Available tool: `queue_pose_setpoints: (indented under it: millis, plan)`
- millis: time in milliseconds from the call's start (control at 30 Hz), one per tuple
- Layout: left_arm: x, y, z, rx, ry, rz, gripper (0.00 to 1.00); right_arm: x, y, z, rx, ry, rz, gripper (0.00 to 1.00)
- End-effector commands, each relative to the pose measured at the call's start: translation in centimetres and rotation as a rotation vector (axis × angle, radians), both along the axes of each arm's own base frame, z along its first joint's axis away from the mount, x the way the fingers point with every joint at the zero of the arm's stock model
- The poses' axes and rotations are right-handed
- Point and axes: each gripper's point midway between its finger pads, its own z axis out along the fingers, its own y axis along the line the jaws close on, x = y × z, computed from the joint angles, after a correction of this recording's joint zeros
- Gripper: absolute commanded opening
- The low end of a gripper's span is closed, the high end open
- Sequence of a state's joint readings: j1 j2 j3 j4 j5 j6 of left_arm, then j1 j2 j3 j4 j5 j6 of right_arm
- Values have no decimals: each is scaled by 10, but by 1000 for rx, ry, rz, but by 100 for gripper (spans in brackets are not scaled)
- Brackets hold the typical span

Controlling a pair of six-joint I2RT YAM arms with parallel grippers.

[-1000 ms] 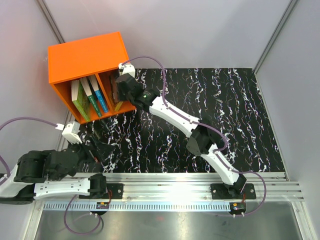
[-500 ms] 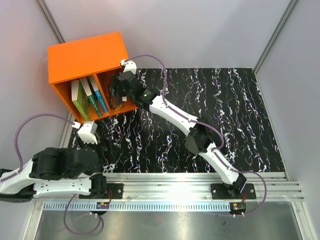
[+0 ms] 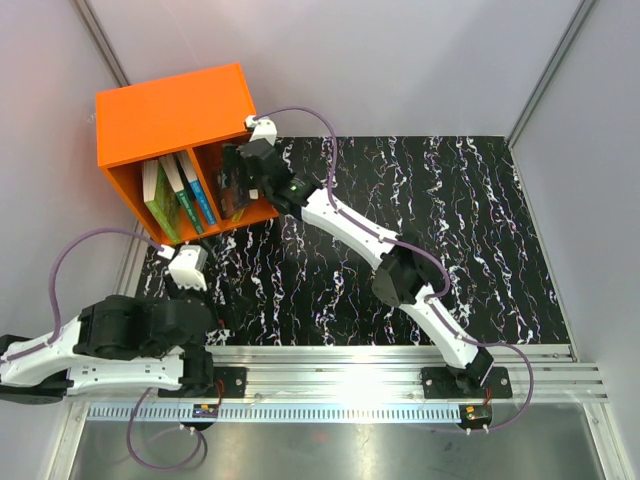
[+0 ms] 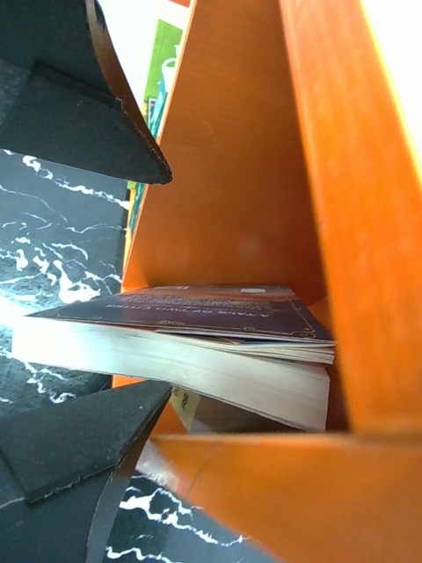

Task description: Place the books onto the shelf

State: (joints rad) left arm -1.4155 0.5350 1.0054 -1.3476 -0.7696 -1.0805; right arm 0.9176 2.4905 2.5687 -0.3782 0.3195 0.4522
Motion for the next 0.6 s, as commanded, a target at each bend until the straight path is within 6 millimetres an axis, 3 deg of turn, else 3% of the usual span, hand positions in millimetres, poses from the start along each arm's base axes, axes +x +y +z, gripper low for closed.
queue_pose_setpoints:
  millis: [0, 67, 133, 167, 200, 367, 567]
  plan:
    - [3, -13, 0, -3, -13, -6, 99, -3, -17, 68, 104, -63, -14, 100]
    - [3, -16, -1, -5, -11, -10, 99, -6, -25, 78, 102, -72, -29, 100]
    - [3, -18, -1, -3, -8, -12, 99, -7, -31, 75, 84, -71, -44, 100]
    - [3, -18, 0, -4, -8, -11, 99, -10, -38, 90, 94, -90, -53, 100]
    - [3, -18, -1, 0, -6, -9, 99, -11, -42, 87, 77, -90, -57, 100]
    - [2, -21, -2, -14, 1, -8, 99, -18, -59, 116, 86, -140, -70, 100]
    - [4, -27, 1, -20, -4, -9, 99, -24, -73, 126, 62, -144, -89, 100]
